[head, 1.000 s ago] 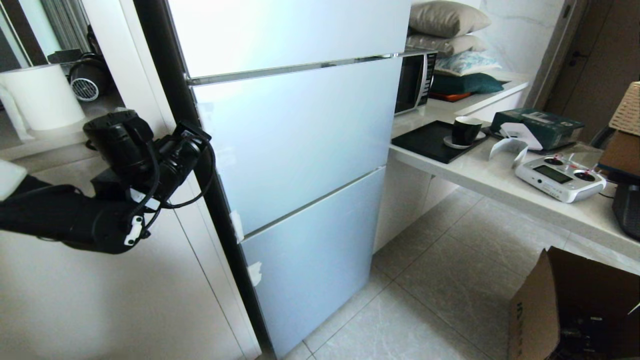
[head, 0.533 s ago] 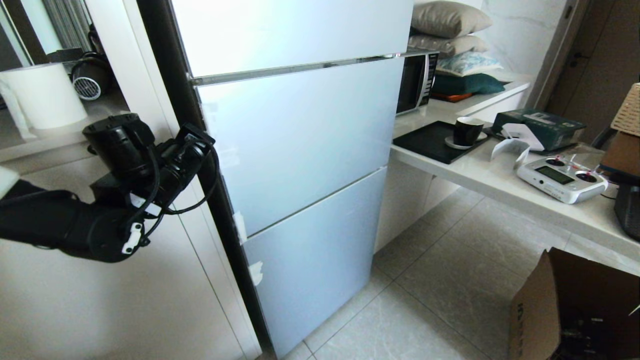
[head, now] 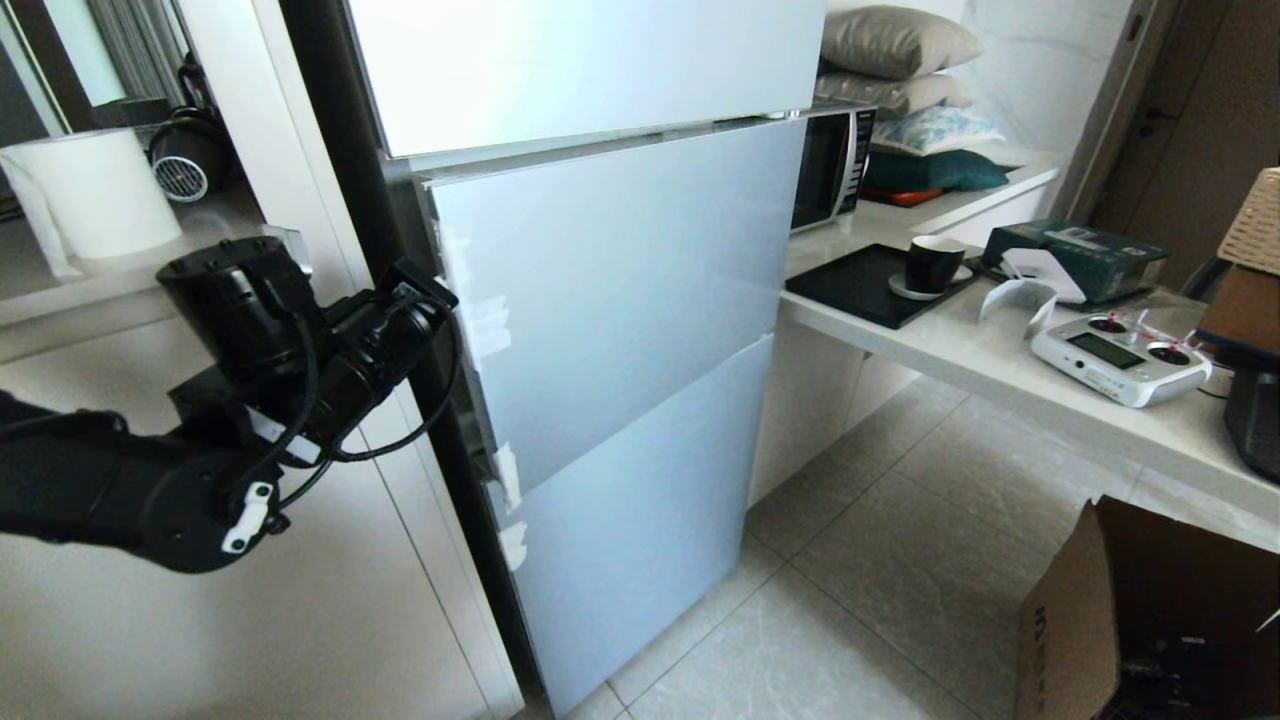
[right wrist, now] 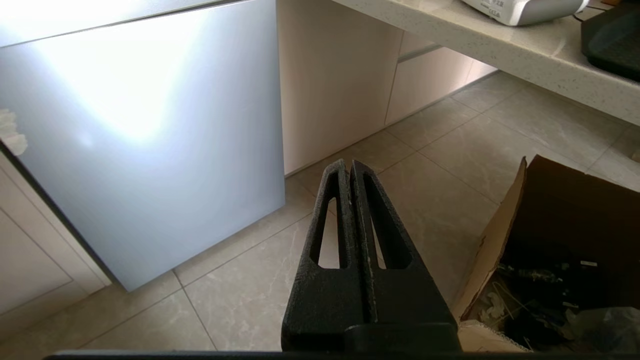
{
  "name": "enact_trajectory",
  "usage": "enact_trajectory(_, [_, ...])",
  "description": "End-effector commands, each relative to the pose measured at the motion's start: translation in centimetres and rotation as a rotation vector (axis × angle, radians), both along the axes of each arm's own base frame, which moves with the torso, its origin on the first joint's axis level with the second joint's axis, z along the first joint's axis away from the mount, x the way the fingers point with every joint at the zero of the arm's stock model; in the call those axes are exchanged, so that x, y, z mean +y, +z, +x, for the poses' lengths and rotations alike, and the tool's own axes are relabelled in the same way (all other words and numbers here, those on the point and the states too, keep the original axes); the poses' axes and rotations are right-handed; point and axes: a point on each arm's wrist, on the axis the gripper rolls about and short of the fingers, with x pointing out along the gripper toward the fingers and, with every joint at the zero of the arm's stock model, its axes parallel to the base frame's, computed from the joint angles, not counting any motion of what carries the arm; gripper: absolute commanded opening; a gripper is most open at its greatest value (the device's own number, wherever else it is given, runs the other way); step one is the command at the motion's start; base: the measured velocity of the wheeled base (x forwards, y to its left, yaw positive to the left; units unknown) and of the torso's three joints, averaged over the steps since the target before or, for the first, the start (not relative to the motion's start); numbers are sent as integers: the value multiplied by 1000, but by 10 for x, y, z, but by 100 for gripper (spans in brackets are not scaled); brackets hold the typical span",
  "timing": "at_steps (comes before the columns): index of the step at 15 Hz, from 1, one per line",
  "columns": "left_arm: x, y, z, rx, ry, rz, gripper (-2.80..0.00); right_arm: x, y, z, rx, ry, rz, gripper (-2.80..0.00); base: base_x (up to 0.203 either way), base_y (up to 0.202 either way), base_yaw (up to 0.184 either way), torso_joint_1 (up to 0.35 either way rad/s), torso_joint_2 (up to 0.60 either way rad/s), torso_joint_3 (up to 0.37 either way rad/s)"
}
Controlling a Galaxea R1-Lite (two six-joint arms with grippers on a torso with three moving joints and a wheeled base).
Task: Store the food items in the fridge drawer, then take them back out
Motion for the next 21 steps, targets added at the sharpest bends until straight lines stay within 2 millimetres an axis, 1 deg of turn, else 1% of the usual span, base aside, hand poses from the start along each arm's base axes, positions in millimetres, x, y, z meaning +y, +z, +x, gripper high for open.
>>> enact_trajectory(1, [-12,5,-19,-7,-51,-8,-280,0,0,0,0,2,-1,-280,0,0,0,0,0,0])
enact_trajectory(3, [-26,5,-37,-1,-112,-5,-280,0,0,0,0,0,-1,-280,0,0,0,0,0,0])
enact_trajectory(4, [-32,4,-51,6,-150,0,-280,0,0,0,0,1,-1,-280,0,0,0,0,0,0])
enact_trajectory(5, [-38,3,-67,9,-195,10,-280,0,0,0,0,1,-1,-280,0,0,0,0,0,0])
enact_trajectory(7, [-54,-4,-99,24,-303,55,-280,0,0,0,0,2,-1,-280,0,0,0,0,0,0])
enact_trajectory(8, [-58,-7,-119,28,-362,80,-280,0,0,0,0,2,-1,-280,0,0,0,0,0,0])
enact_trajectory(9, [-56,-12,-136,37,-399,98,-280,0,0,0,0,3,-1,-280,0,0,0,0,0,0])
enact_trajectory(11, [-42,-14,-157,31,-415,103,-280,0,0,0,0,2,-1,-280,0,0,0,0,0,0])
enact_trajectory(12, [-34,-10,-165,10,-409,95,-280,0,0,0,0,1,-1,-280,0,0,0,0,0,0])
enact_trajectory(14, [-13,9,-181,-88,-377,104,-280,0,0,0,0,2,-1,-280,0,0,0,0,0,0])
enact_trajectory(15, [-1,19,-190,-145,-343,154,-280,0,0,0,0,0,-1,-280,0,0,0,0,0,0])
enact_trajectory(17, [29,43,-211,-260,-228,297,-280,0,0,0,0,1,-1,-280,0,0,0,0,0,0])
enact_trajectory(19, [64,63,-241,-322,-97,426,-280,0,0,0,0,2,-1,-280,0,0,0,0,0,0])
enact_trajectory(20, [82,67,-258,-312,-8,484,-280,0,0,0,0,2,-1,-280,0,0,0,0,0,0])
enact_trajectory(21, [95,66,-269,-276,99,533,-280,0,0,0,0,0,-1,-280,0,0,0,0,0,0])
